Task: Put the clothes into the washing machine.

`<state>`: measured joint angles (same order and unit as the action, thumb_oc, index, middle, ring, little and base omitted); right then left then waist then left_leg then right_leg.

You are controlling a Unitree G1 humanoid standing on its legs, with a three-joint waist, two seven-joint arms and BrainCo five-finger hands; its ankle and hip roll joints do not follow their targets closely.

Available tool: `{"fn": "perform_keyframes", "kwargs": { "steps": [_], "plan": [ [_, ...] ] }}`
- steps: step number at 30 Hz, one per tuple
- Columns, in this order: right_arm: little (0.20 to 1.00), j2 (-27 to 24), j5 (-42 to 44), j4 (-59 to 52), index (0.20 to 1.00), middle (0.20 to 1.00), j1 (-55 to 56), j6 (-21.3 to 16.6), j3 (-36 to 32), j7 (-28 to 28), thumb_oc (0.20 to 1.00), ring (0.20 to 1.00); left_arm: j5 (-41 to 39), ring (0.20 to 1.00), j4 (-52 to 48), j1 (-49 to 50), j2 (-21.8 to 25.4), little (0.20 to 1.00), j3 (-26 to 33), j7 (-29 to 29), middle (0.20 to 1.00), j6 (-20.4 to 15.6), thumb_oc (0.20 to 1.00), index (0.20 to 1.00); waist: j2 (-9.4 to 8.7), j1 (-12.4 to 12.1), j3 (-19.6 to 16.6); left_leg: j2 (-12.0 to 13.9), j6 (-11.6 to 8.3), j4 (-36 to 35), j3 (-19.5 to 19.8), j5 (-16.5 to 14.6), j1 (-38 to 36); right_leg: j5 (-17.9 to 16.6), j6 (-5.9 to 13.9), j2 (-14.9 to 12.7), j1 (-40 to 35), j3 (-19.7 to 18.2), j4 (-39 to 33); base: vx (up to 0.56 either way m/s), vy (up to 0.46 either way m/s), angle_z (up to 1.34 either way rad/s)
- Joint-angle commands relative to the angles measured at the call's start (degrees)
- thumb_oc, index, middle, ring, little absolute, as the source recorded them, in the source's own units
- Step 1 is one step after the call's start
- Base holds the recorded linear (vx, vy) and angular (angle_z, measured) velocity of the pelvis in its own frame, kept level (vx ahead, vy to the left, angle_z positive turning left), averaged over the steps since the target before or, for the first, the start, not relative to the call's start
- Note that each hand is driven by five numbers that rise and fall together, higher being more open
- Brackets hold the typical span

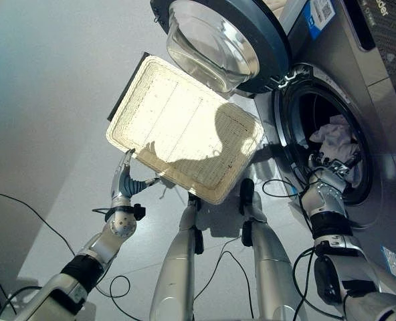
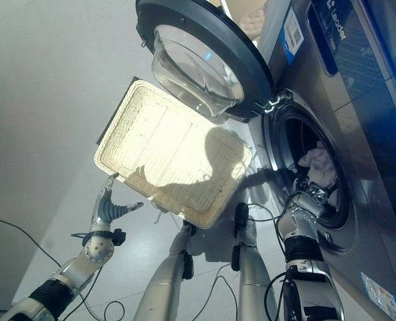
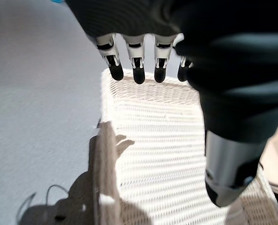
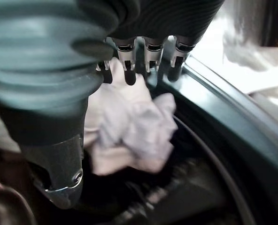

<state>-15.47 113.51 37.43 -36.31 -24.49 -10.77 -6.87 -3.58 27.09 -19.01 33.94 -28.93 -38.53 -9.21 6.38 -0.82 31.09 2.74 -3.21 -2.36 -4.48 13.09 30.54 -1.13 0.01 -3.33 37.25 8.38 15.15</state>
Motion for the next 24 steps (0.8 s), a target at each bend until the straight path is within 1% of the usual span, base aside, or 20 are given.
{"fn": "perform_keyframes", "kwargs": {
  "steps": [1, 2, 3, 5, 6, 7, 9, 10, 12, 13, 14, 15, 16, 17, 18, 19, 20, 21, 23, 24],
  "plan": [
    [1.000, -4.86, -0.51, -0.66, 1.000, 1.000, 2.45, 7.14, 1.29, 15.01, 1.000, 1.000, -1.64, 1.000, -0.16, -1.29, 0.59, 1.000, 0.68, -0.58, 1.000, -0.60, 1.000, 1.000, -1.13, -0.43, -1.30, -5.36, 0.21, 2.66, -0.02, -6.21, -1.24, -5.13, 4.58, -0.03, -5.45, 3.31, -9.03, -0.03, 0.034, 0.01],
    [1.000, -5.20, -0.51, 0.14, 1.000, 1.000, 2.02, 7.06, 1.77, 15.67, 1.000, 1.000, -1.70, 1.000, -0.04, -1.41, 0.64, 1.000, 0.74, -0.41, 1.000, -0.71, 1.000, 1.000, -1.08, -0.49, -1.30, -5.36, 0.23, 2.65, -0.08, -5.82, -0.94, -5.56, 4.52, -0.09, -5.16, 3.40, -9.14, -0.05, 0.045, 0.02],
    [1.000, -6.28, -0.51, 2.45, 1.000, 1.000, 1.27, 6.03, 3.87, 20.95, 1.000, 1.000, -2.17, 1.000, 1.04, -1.78, 0.45, 1.000, 0.89, 0.21, 1.000, -1.03, 1.000, 1.000, -1.15, -0.72, -1.30, -5.26, 0.16, 2.43, -0.05, -5.65, -1.12, -5.69, 4.61, -0.14, -5.27, 3.59, -9.22, -0.07, 0.041, 0.03],
    [1.000, -6.45, -0.51, 4.93, 1.000, 1.000, 1.53, 4.82, 5.46, 25.64, 1.000, 1.000, -2.83, 1.000, 2.14, -1.93, 0.24, 1.000, 0.91, 0.90, 1.000, -1.08, 1.000, 1.000, -1.26, -0.87, -1.30, -5.10, 0.05, 1.96, -0.03, -5.51, -1.92, -5.62, 4.70, -0.18, -5.98, 3.81, -9.37, -0.05, 0.035, 0.03],
    [1.000, -6.32, -0.51, 5.29, 1.000, 1.000, 1.58, 4.81, 5.55, 26.06, 1.000, 1.000, -2.93, 1.000, 2.29, -1.91, 0.19, 1.000, 0.90, 0.95, 1.000, -1.11, 1.000, 1.000, -1.26, -0.84, -1.30, -5.08, 0.03, 1.84, 0.00, -5.48, -2.10, -5.60, 4.71, -0.17, -6.15, 3.84, -9.42, -0.03, 0.024, 0.06],
    [1.000, -6.00, -0.51, 6.55, 1.000, 1.000, 2.18, 4.05, 5.83, 27.60, 1.000, 1.000, -3.16, 1.000, 2.98, -1.87, -0.11, 1.000, 0.95, 1.20, 1.000, -1.14, 1.000, 1.000, -1.37, -0.89, -1.30, -5.01, 0.03, 1.52, 0.08, -5.38, -2.70, -5.59, 4.75, -0.15, -6.69, 3.88, -9.54, -0.03, 0.037, 0.08],
    [1.000, -4.75, -0.51, 8.32, 1.000, 1.000, 3.77, 6.76, 6.00, 31.23, 1.000, 1.000, -3.28, 1.000, 4.85, -1.24, -1.30, 1.000, 1.59, 1.83, 1.000, -1.30, 1.000, 1.000, -1.56, -0.95, -1.30, -4.88, 0.11, 0.42, 0.19, -5.18, -4.45, -5.40, 4.82, 0.03, -8.26, 3.82, -9.97, -0.05, 0.069, 0.10],
    [1.000, -3.88, -0.51, 9.80, 1.000, 1.000, 4.83, 9.01, 6.17, 33.20, 1.000, 1.000, -3.01, 1.000, 6.31, -0.81, -2.04, 1.000, 2.00, 2.31, 1.000, -1.83, 1.000, 1.000, -1.64, -0.98, -1.30, -4.85, 0.16, -0.31, 0.28, -5.11, -5.72, -5.28, 4.87, 0.13, -9.33, 3.75, -10.25, -0.04, 0.071, 0.11],
    [1.000, -3.64, -1.54, 12.73, 1.000, 1.000, 6.32, 10.96, 7.01, 34.31, 1.000, 1.000, -4.00, 1.000, 8.76, -0.21, -3.22, 1.000, 2.43, 3.35, 1.000, -3.09, 1.000, 1.000, -1.71, -0.99, -1.30, -4.87, 0.25, -0.95, 0.39, -5.09, -7.40, -5.08, 4.91, 0.19, -10.90, 3.66, -10.54, -0.04, 0.076, 0.09],
    [1.000, -3.47, -3.28, 13.31, 1.000, 1.000, 6.75, 11.60, 7.28, 34.02, 1.000, 1.000, -4.68, 1.000, 9.21, -0.10, -3.65, 1.000, 2.66, 3.93, 1.000, -3.12, 1.000, 1.000, -1.74, -0.95, -1.30, -4.90, 0.26, -1.03, 0.43, -5.13, -7.85, -5.02, 4.93, 0.19, -11.32, 3.64, -10.59, -0.02, 0.090, 0.07],
    [1.000, -3.38, -8.12, 15.13, 1.000, 1.000, 7.76, 11.96, 7.71, 32.83, 1.000, 1.000, -6.85, 1.000, 10.66, 0.69, -4.51, 1.000, 3.17, 5.74, 1.000, -3.87, 1.000, 1.000, -1.73, -0.93, -1.30, -4.92, 0.24, -1.37, 0.46, -5.57, -9.64, -4.39, 5.05, 0.13, -13.00, 3.67, -10.66, -0.03, 0.087, 0.05],
    [1.000, -3.34, -13.17, 16.51, 1.000, 1.000, 8.05, 12.18, 8.12, 31.51, 1.000, 1.000, -7.94, 1.000, 11.94, 0.99, -5.35, 1.000, 3.95, 7.19, 1.000, -4.38, 1.000, 1.000, -1.75, -0.94, -1.30, -4.93, 0.25, -1.31, 0.46, -5.43, -10.07, -4.65, 5.02, 0.10, -13.47, 3.64, -10.81, -0.03, 0.099, 0.06],
    [1.000, -3.12, -19.28, 17.83, 1.000, 1.000, 8.52, 13.39, 8.56, 29.46, 1.000, 1.000, -8.86, 1.000, 13.23, 1.42, -6.20, 1.000, 4.63, 8.32, 1.000, -4.89, 1.000, 1.000, -1.81, -0.90, -1.30, -4.97, 0.23, -1.30, 0.57, -5.62, -10.97, -4.50, 5.01, 0.11, -14.30, 3.51, -10.83, -0.04, 0.071, 0.03],
    [1.000, -3.24, -21.22, 18.58, 1.000, 1.000, 8.78, 13.87, 8.91, 28.92, 1.000, 1.000, -9.07, 1.000, 13.91, 1.68, -6.59, 1.000, 4.99, 8.81, 1.000, -5.21, 1.000, 1.000, -1.83, -0.93, -1.30, -4.96, 0.25, -1.31, 0.60, -5.68, -11.42, -4.42, 4.99, 0.09, -14.75, 3.48, -10.80, 0.00, 0.060, 0.03],
    [1.000, -3.37, -24.84, 19.67, 1.000, 1.000, 9.28, 14.57, 9.49, 28.37, 1.000, 1.000, -9.65, 1.000, 14.88, 2.24, -7.24, 1.000, 5.53, 9.83, 1.000, -5.52, 1.000, 1.000, -1.82, -0.92, -1.30, -4.95, 0.25, -1.49, 0.66, -6.02, -12.54, -3.92, 5.03, 0.05, -15.77, 3.41, -10.70, -0.02, 0.055, 0.01],
    [1.000, -3.34, -28.88, 20.61, 1.000, 1.000, 9.66, 15.06, 10.10, 28.25, 1.000, 1.000, -11.27, 1.000, 15.86, 2.64, -8.00, 1.000, 6.41, 11.22, 1.000, -5.87, 1.000, 1.000, -1.87, -0.95, -1.30, -4.96, 0.30, -1.41, 0.72, -5.87, -12.83, -4.16, 4.97, 0.04, -16.18, 3.28, -10.82, -0.03, 0.099, 0.00],
    [1.000, -3.79, -38.18, 22.28, 1.000, 1.000, 11.93, 16.24, 11.79, 30.11, 1.000, 1.000, -14.20, 1.000, 18.31, 4.26, -9.28, 1.000, 8.53, 14.99, 1.000, -6.58, 1.000, 1.000, -2.09, -0.89, -1.30, -5.03, 0.29, -1.42, 1.01, -6.21, -15.01, -3.66, 4.84, 0.12, -18.44, 2.74, -10.94, -0.06, 0.108, 0.01],
    [1.000, -3.55, -41.09, 22.68, 1.000, 1.000, 13.82, 16.01, 13.14, 32.13, 1.000, 1.000, -16.21, 1.000, 19.90, 5.28, -10.26, 1.000, 10.16, 18.13, 1.000, -6.72, 1.000, 1.000, -2.30, -0.80, -1.37, -5.07, 0.27, -1.48, 1.27, -6.29, -16.32, -3.51, 4.83, 0.21, -19.82, 2.32, -11.11, -0.03, 0.111, 0.01],
    [1.000, -2.89, -48.40, 23.23, 1.000, 1.000, 16.92, 14.38, 14.80, 32.33, 1.000, 1.000, -18.70, 1.000, 22.40, 6.87, -11.58, 1.000, 12.17, 23.51, 1.000, -7.47, 1.000, 1.000, -2.64, -0.66, -2.77, -5.01, 0.24, -1.66, 1.34, -6.51, -17.56, -3.22, 4.83, 0.25, -21.25, 1.97, -11.54, 0.01, 0.088, 0.09],
    [1.000, -2.70, -55.32, 23.55, 1.000, 1.000, 20.02, 13.72, 16.32, 30.73, 1.000, 1.000, -21.47, 1.000, 23.93, 8.61, -12.76, 1.000, 14.30, 28.77, 1.000, -6.87, 1.000, 1.000, -2.96, -0.51, -4.60, -4.91, 0.20, -1.70, 1.06, -7.04, -18.90, -2.78, 4.82, 0.16, -22.97, 1.81, -12.16, 0.04, 0.079, 0.13]
  ]
}}
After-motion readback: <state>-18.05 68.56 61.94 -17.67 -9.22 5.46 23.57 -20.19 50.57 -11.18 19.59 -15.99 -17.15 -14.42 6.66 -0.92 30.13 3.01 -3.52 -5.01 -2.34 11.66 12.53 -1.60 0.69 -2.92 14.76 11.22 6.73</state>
